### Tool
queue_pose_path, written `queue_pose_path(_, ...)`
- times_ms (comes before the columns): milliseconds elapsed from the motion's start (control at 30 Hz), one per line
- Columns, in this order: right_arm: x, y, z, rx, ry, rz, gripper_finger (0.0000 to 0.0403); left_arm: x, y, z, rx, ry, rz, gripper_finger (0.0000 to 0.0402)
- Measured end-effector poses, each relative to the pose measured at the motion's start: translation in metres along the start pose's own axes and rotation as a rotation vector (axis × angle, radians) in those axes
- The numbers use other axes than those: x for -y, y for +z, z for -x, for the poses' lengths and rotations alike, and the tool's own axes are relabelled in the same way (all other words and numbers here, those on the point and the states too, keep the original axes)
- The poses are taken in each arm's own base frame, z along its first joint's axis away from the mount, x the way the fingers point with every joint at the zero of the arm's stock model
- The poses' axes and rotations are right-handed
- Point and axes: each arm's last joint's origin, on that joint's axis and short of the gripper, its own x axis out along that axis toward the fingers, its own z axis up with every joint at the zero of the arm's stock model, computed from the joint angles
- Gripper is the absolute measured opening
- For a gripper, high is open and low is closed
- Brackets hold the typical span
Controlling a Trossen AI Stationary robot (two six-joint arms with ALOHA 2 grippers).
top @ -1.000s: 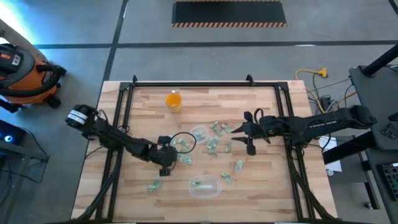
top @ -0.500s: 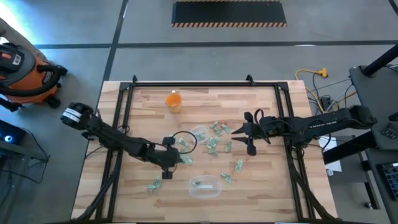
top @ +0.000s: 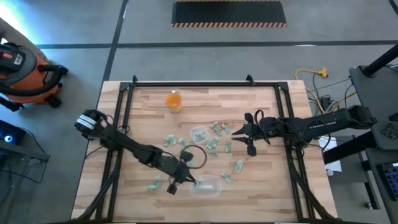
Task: Pick and place Stevia / Truvia into bins
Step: Put the white stevia packet into the bottom transparent bin
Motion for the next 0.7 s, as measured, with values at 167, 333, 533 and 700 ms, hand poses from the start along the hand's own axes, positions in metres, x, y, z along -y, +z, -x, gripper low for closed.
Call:
queue_pose_path(167, 0.0, -0.003, 0.0, -0.008, 0.0, -0.02, 0.0082, 0.001, 0.003, -0.026, -0.022, -0.07, -0.024, 0.0)
queue_pose_path(333, 0.0, -0.007, -0.001, -0.02, 0.001, -0.043, 0.0088, -0.002, 0.005, -0.033, -0.097, -0.051, -0.019, 0.0)
queue_pose_path(533, 0.001, -0.026, -0.002, -0.074, 0.007, -0.086, 0.0099, -0.005, 0.005, -0.031, -0.107, 0.049, -0.031, 0.0024)
queue_pose_path(700, 0.001, -0.045, -0.002, -0.126, 0.027, -0.145, 0.0111, -0.005, 0.005, -0.03, -0.109, 0.055, -0.027, 0.0087)
